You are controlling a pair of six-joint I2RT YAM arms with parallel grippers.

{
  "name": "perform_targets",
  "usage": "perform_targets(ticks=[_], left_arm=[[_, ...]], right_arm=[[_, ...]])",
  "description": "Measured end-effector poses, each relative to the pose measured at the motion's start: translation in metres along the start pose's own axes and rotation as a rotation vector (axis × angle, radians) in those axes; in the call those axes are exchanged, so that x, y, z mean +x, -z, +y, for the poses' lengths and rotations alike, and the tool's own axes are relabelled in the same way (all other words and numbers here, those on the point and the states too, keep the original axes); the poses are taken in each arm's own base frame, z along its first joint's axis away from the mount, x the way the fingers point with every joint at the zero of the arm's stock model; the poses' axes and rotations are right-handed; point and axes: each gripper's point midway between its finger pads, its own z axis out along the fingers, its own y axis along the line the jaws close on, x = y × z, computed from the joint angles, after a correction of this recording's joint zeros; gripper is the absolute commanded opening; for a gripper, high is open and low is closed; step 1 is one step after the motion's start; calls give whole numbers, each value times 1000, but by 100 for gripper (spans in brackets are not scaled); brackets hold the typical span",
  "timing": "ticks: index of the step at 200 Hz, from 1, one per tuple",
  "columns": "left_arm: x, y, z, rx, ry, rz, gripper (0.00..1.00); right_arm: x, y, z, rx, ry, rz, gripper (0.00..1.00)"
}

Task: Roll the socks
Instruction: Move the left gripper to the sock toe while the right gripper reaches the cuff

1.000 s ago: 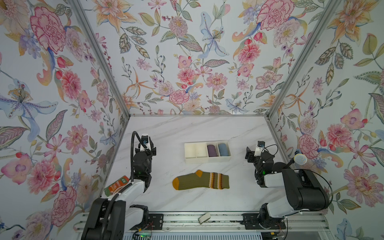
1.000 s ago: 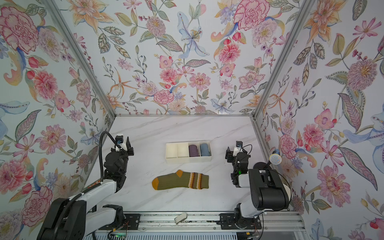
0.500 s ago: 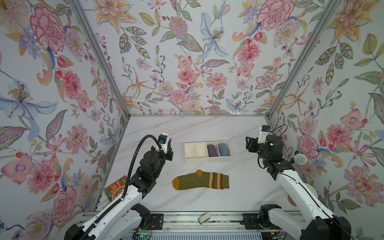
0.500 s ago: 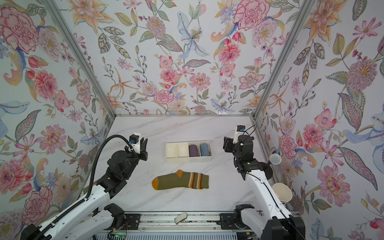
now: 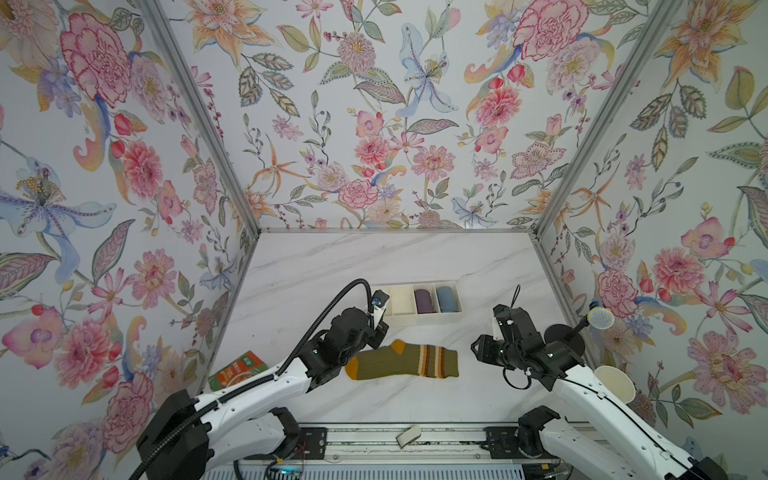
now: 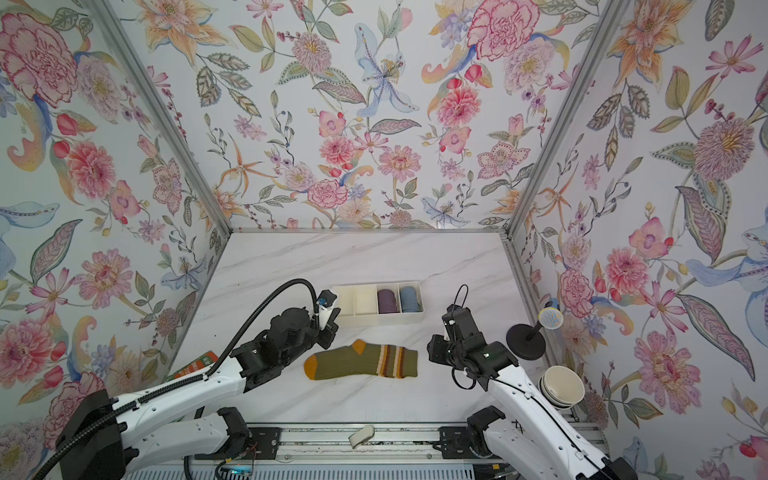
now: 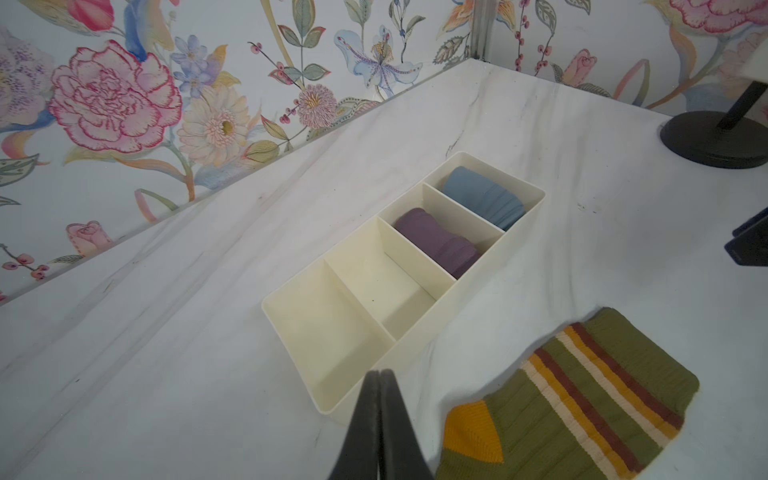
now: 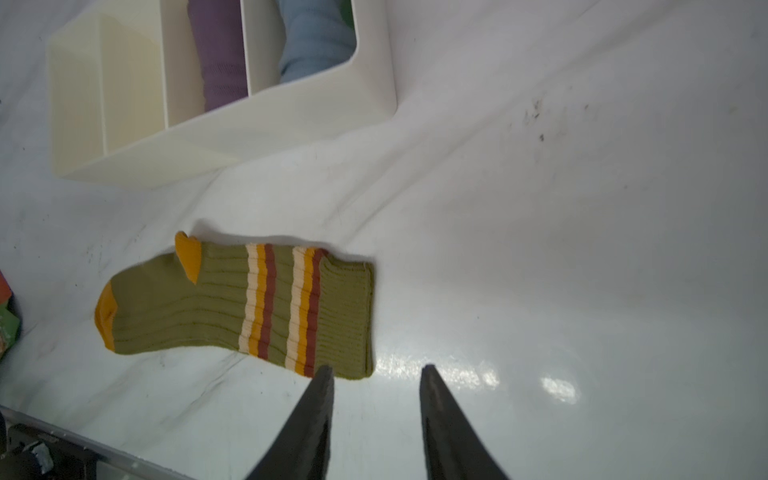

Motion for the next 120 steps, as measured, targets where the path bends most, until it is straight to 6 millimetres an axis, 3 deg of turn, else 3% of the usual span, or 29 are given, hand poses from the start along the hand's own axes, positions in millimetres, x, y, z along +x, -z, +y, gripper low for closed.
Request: perform_targets(ticks=[65,120], left_arm=[[31,-28,-48,151,-17,137,6],[59,-42,-71,228,-14,237,5]], right_arm=[[57,-24,7,11,-13,157,33],[61,-37,10,11,-45,159,31]])
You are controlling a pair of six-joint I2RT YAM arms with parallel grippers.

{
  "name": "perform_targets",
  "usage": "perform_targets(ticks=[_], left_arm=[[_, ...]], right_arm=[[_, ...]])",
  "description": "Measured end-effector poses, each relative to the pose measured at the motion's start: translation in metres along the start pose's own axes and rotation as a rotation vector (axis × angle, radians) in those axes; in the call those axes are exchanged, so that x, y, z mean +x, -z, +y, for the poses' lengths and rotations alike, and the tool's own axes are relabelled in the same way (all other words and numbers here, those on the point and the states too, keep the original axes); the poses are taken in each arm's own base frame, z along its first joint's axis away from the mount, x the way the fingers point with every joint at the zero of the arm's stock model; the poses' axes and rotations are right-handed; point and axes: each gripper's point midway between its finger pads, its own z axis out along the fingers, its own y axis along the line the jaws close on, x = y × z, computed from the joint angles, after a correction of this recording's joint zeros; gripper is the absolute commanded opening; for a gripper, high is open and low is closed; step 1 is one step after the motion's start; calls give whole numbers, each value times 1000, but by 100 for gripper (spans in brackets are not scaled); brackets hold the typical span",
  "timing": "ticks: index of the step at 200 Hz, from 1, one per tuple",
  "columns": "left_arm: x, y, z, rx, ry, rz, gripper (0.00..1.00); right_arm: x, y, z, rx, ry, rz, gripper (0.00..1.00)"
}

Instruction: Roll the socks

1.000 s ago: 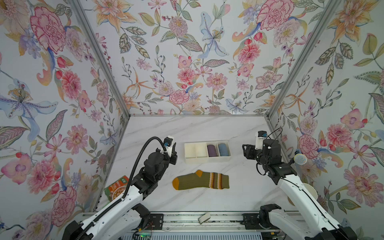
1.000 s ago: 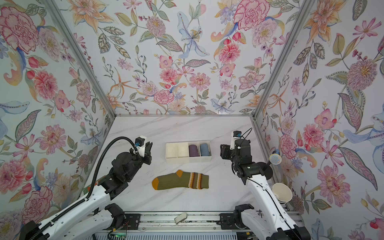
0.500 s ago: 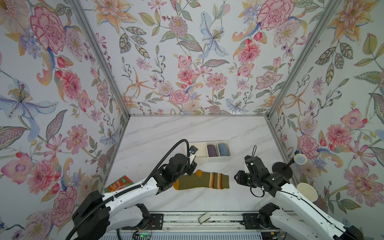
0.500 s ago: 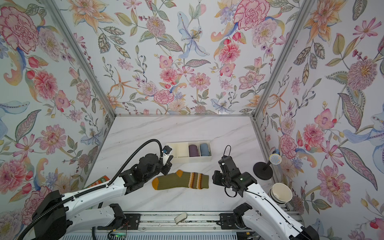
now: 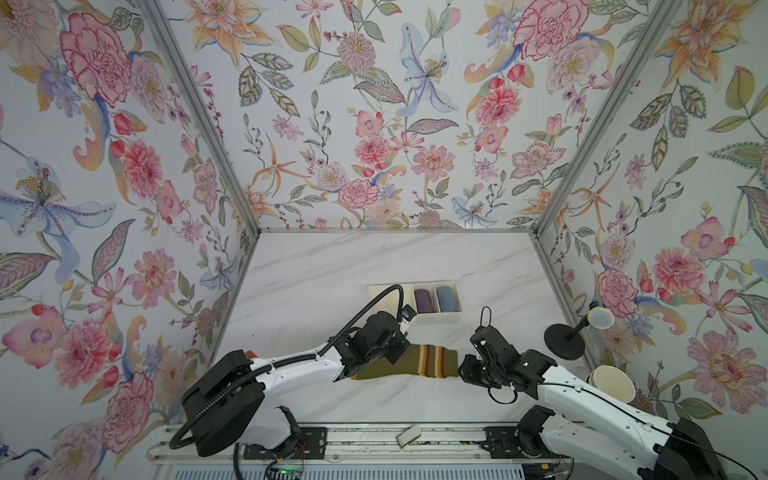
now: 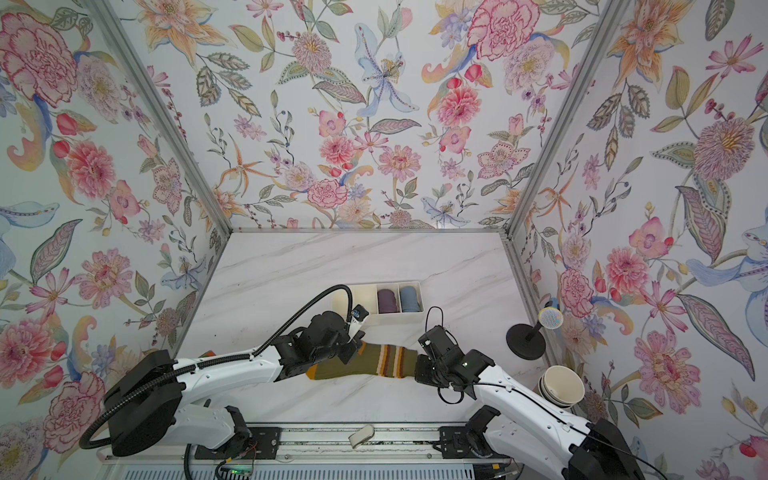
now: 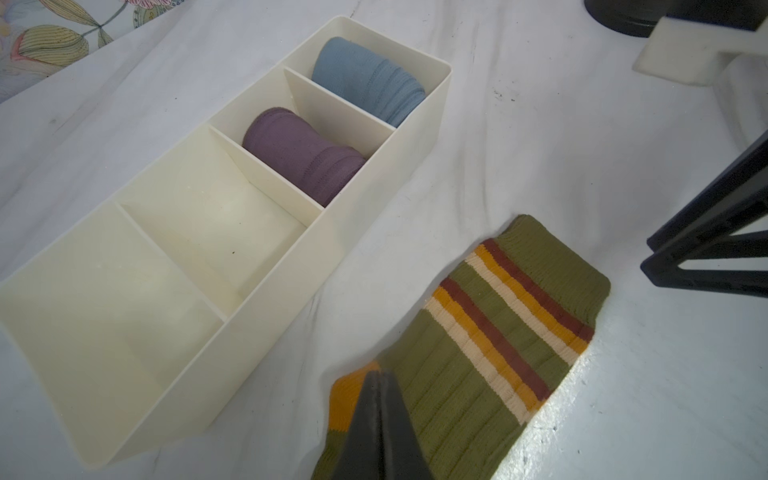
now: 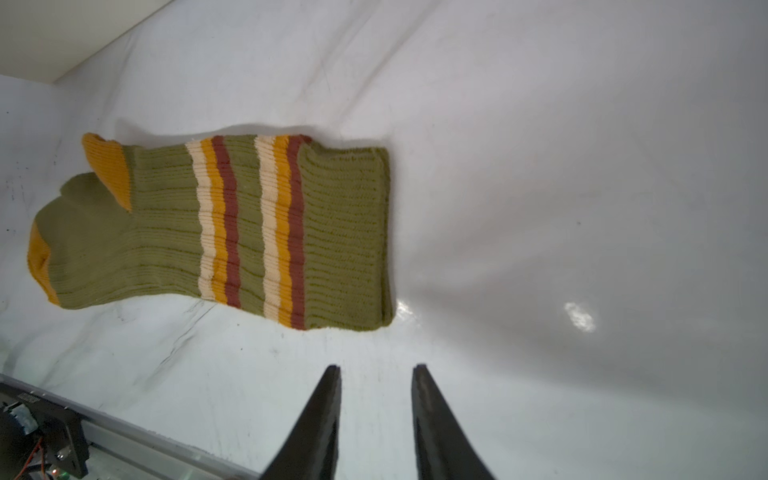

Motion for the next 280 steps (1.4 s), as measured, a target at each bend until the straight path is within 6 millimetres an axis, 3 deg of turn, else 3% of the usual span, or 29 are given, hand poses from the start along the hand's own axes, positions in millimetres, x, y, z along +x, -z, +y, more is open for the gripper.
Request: perform_targets(ticks=[60,280], left_arm=[[1,-7,-5,23,0,17,5],[7,-13,-8,37,-2,39,3]], right_arm=[[1,-13,-2,4,-25,3,29],[-4,-31,-3,10,-43,9,24]])
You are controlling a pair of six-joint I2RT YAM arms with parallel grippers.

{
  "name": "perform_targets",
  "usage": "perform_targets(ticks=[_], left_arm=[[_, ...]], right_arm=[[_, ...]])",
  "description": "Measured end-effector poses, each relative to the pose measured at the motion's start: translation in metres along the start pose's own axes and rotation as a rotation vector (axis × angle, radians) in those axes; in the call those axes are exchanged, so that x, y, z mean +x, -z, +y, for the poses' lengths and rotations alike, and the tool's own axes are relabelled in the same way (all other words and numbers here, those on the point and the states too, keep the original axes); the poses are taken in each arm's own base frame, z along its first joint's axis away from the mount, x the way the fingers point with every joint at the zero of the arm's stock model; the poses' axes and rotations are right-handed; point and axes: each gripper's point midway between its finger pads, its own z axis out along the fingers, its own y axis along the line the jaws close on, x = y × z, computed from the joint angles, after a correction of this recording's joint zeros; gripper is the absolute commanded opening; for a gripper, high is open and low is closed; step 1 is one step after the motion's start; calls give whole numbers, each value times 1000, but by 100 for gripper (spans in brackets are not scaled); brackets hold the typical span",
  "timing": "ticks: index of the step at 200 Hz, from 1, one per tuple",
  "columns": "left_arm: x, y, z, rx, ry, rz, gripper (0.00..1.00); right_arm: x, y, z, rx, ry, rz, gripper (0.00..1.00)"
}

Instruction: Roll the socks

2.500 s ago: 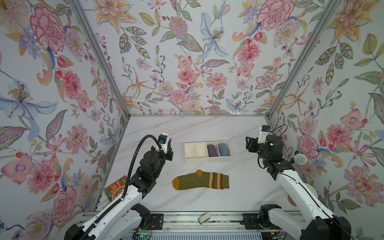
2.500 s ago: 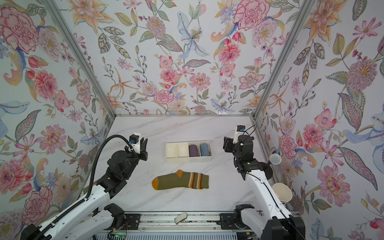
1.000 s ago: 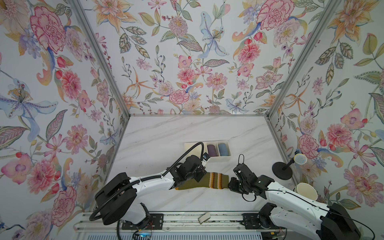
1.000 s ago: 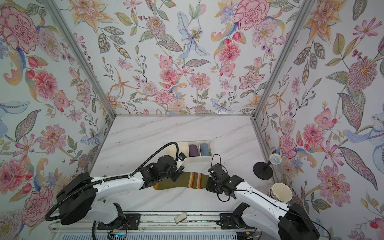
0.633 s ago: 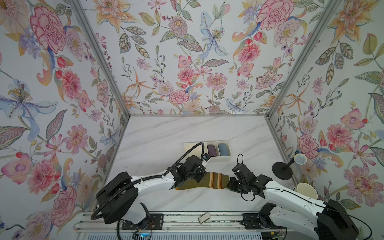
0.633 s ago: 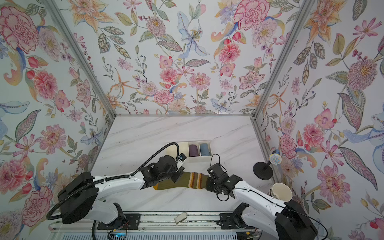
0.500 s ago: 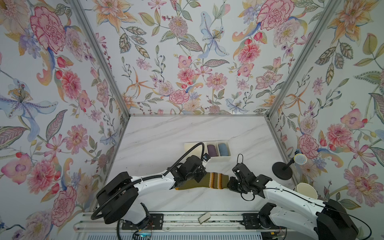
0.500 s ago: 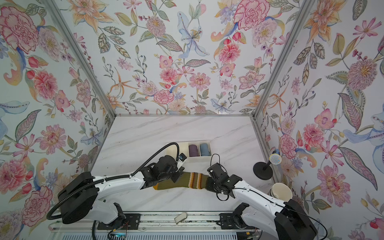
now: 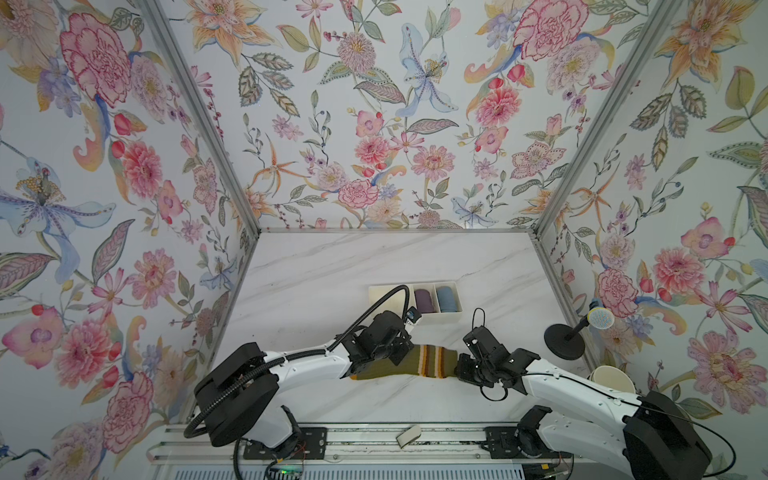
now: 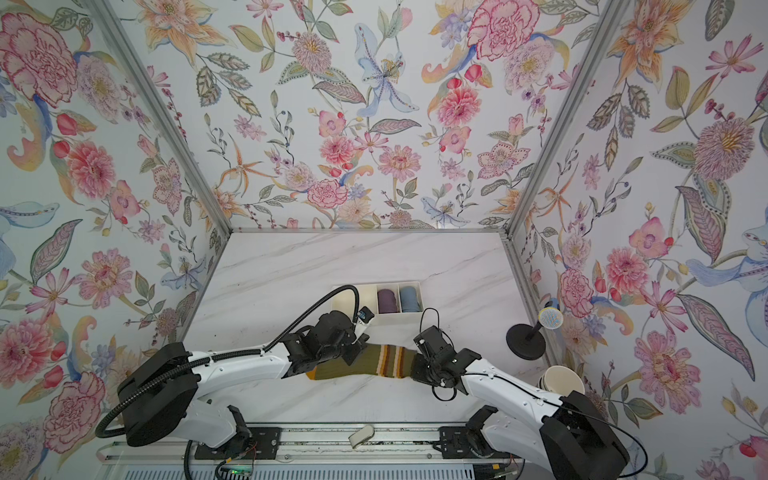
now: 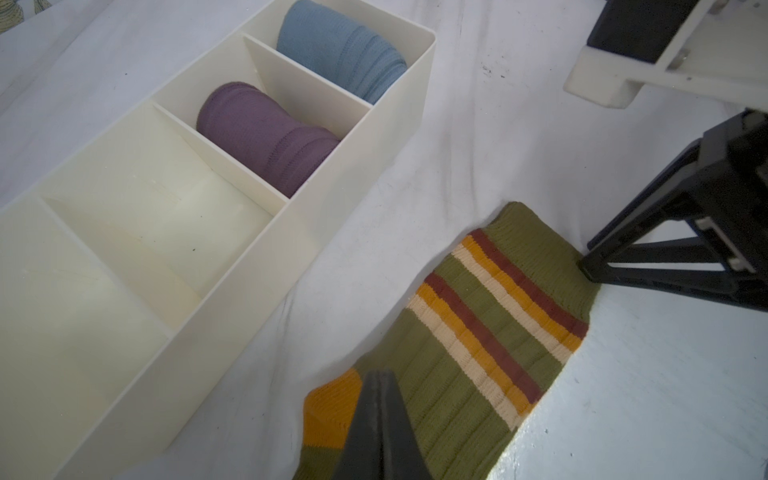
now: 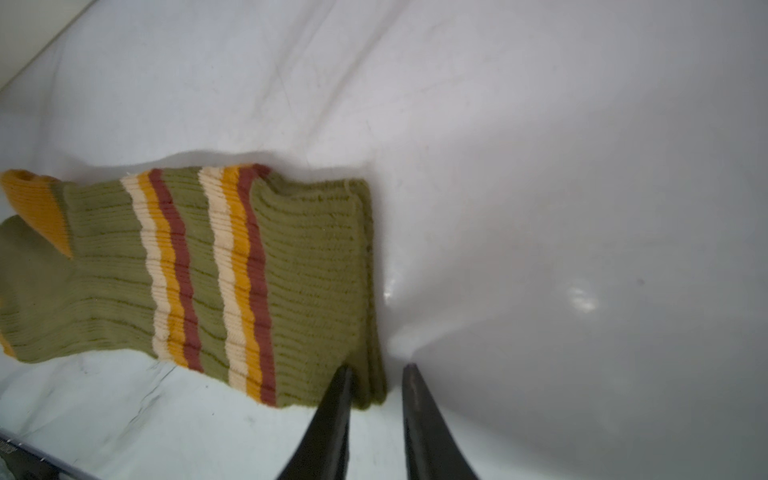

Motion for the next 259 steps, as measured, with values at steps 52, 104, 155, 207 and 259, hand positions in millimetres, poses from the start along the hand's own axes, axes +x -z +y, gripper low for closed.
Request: perform_targets(ticks=[52,104,155,207,259], left_arm=[[0,0,0,0,0,0,2],[0,0,0,0,0,0,1],[-2,2,6,-8,12,-8,1],[-22,23,30,-26,74,-87,0],[-26,37,46,-24,128,-123,0]], right_arm=[[-1,-2,1,-4,1,1,18],[-1,-2,2,-8,-3,-2,10],[-2,-2,3,-11,8,-5,0],[-2,-2,4,-6,40,-9,0],[-6,5,8,32,112,-33,0]])
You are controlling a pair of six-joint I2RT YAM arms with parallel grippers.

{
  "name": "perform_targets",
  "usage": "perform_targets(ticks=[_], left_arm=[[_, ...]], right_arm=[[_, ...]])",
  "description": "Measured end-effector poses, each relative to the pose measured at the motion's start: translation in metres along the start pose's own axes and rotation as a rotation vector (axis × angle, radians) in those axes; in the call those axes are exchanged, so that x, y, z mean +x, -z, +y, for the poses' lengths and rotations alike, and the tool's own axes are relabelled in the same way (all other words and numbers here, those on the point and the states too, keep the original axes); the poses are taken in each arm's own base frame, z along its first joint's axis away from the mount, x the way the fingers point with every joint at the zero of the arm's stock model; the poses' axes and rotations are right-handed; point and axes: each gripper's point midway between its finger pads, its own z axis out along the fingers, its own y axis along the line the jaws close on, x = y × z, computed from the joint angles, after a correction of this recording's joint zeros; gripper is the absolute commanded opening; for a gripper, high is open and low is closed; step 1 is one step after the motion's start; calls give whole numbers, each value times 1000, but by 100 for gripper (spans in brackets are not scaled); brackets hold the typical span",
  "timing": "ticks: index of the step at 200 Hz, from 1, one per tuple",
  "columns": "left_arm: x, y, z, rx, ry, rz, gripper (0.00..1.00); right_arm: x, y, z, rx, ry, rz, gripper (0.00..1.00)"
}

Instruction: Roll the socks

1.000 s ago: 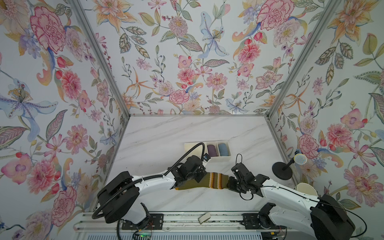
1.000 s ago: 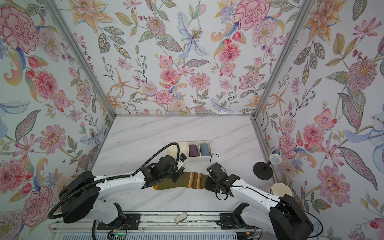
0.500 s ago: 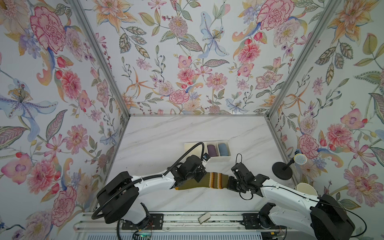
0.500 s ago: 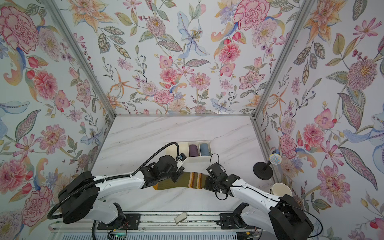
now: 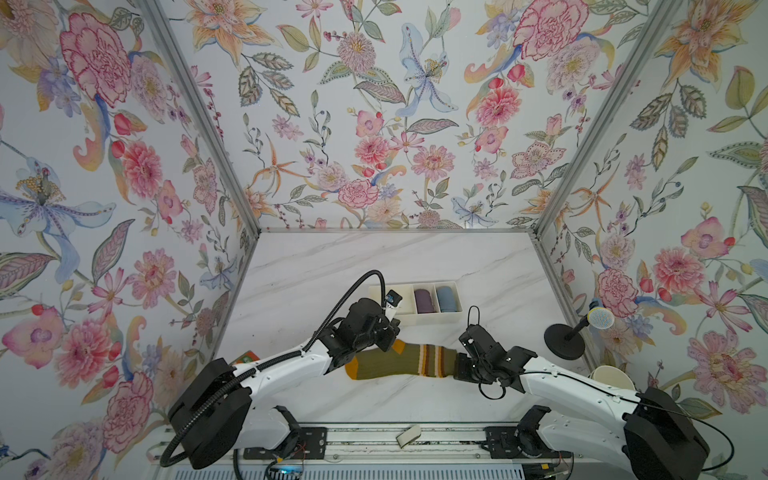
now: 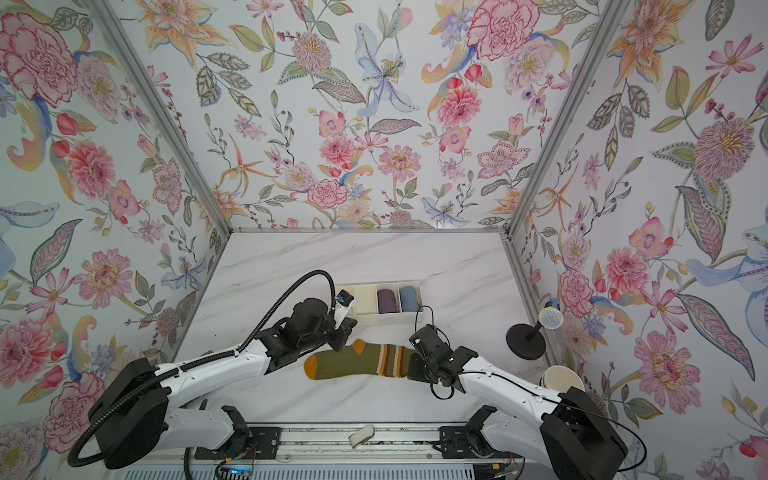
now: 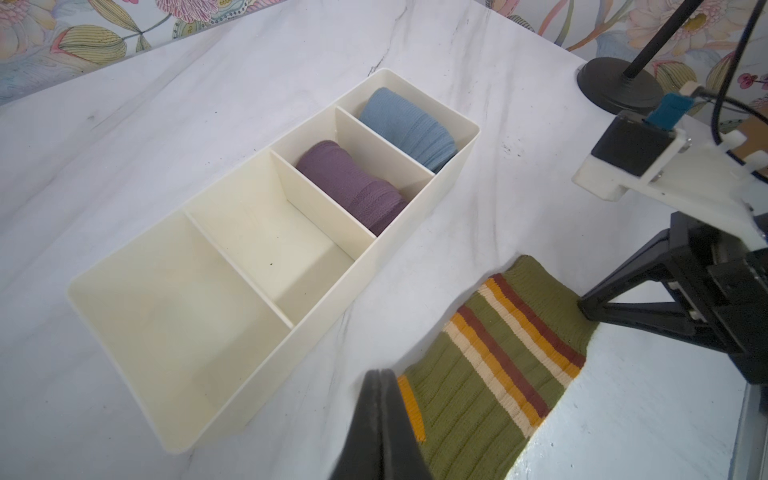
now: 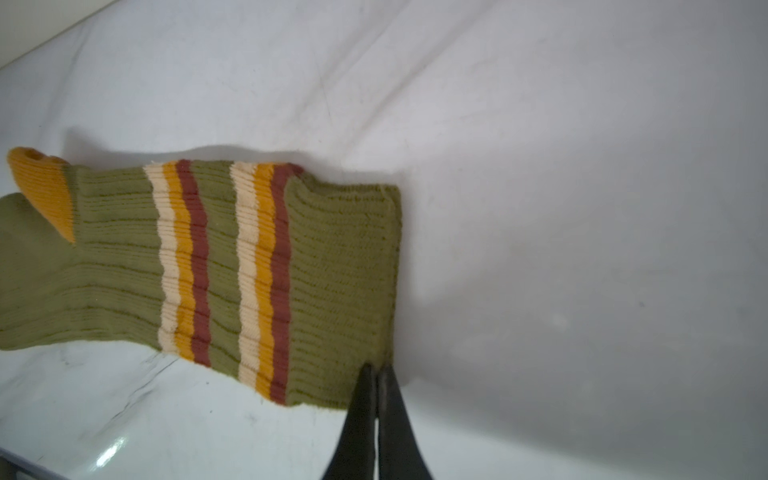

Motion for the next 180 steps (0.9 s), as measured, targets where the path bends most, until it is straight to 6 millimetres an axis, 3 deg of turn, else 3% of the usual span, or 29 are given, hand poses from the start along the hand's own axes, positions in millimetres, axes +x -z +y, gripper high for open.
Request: perform_targets(ticks=[73,180], left_arm=[[-3,5,-2,32,23,-12,0],[1,9,1,39,37,-13,1]], right_arm=[[-15,13,16,51,111,-58,0],[-25,14,54,77,305,-83,0]])
